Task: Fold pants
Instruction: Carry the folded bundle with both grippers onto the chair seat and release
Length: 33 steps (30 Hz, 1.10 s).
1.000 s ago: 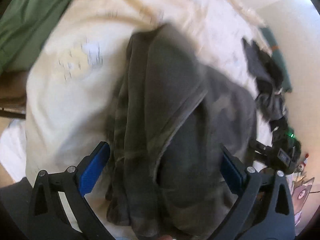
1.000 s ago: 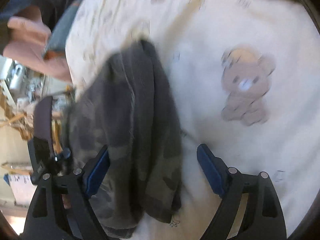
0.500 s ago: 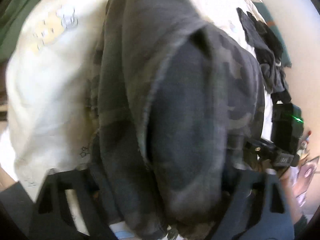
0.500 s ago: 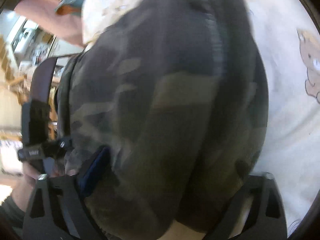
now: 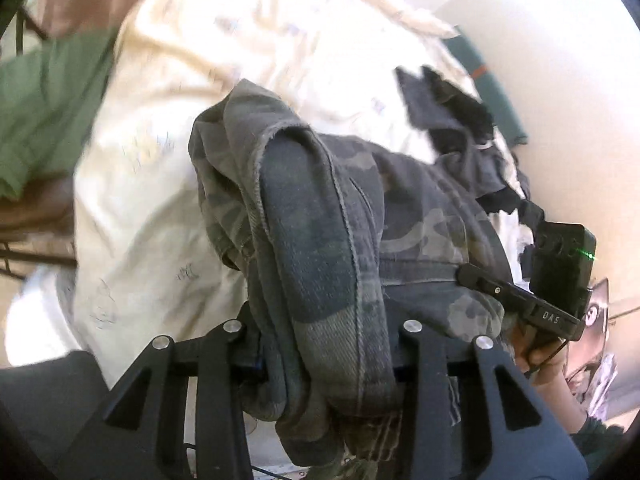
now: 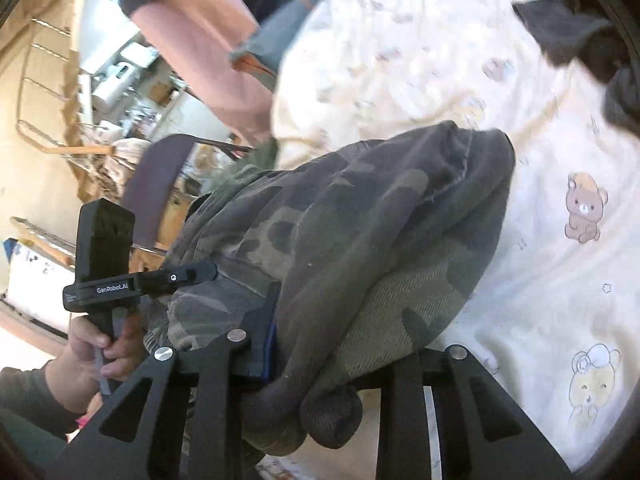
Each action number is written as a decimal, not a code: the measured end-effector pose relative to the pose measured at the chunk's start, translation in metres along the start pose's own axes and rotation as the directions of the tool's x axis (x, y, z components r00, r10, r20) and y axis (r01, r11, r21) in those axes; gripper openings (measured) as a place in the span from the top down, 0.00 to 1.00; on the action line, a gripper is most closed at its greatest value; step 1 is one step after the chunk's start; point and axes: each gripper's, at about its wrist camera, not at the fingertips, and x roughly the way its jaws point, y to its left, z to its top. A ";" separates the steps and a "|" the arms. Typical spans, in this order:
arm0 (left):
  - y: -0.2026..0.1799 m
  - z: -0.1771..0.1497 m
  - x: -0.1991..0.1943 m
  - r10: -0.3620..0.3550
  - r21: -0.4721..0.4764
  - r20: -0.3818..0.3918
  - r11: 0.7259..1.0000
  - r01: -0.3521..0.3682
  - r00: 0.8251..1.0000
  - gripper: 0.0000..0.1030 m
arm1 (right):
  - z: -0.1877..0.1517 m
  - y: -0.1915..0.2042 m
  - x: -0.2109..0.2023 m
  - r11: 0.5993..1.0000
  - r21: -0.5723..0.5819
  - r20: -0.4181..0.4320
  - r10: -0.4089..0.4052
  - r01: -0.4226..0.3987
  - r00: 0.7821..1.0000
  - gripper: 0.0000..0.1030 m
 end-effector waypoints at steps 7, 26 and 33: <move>-0.020 0.041 -0.077 -0.032 0.034 0.163 0.999 0.027 0.986 0.68 | 0.041 0.062 -0.021 0.995 -0.101 0.107 0.036 -0.025 0.994 0.73; 0.245 0.172 -0.204 0.296 -0.125 0.381 0.955 -0.268 0.876 0.68 | 0.221 0.241 0.315 0.932 -0.345 -0.094 0.087 -0.114 0.992 0.73; 0.347 0.170 -0.125 0.335 -0.194 0.260 0.937 -0.291 0.905 0.68 | 0.207 0.199 0.438 0.945 -0.322 -0.236 -0.027 -0.052 0.971 0.73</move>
